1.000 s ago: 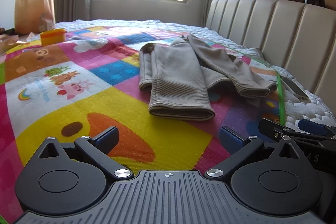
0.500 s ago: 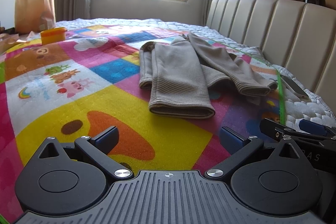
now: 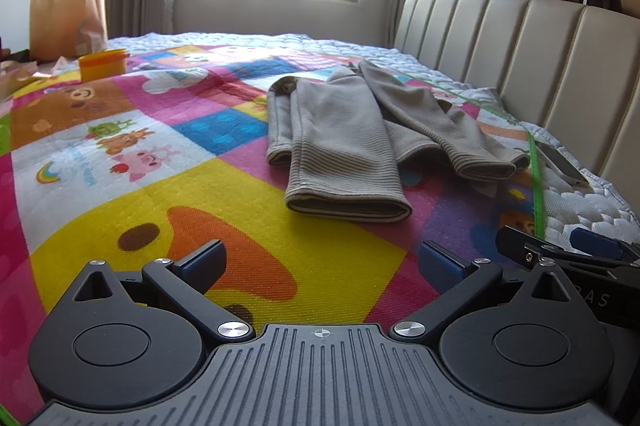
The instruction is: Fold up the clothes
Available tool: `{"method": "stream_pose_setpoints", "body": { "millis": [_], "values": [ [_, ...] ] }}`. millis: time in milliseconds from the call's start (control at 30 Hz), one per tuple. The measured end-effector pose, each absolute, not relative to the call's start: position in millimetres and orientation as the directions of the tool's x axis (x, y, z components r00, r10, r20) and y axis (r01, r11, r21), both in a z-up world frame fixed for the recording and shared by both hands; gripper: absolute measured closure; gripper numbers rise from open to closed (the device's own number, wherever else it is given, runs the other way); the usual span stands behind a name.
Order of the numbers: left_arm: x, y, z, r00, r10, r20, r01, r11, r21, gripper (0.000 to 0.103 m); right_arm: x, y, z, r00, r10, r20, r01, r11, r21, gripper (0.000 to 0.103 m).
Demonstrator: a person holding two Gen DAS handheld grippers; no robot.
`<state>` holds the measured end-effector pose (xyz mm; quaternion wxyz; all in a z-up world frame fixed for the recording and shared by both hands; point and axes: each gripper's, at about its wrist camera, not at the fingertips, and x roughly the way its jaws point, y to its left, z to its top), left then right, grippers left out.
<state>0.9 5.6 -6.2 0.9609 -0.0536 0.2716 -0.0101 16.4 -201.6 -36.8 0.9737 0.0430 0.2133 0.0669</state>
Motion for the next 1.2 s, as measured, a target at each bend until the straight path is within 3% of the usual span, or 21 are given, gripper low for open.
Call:
{"method": "stream_pose_setpoints", "body": {
  "millis": [1200],
  "values": [
    [8.2,7.9,-5.9,0.851,-0.071,-0.52,0.012,0.993,-0.116,0.0,23.8,-207.4,-36.5,0.898,0.138,-0.418,-0.097,0.988,0.118,0.0]
  ]
}}
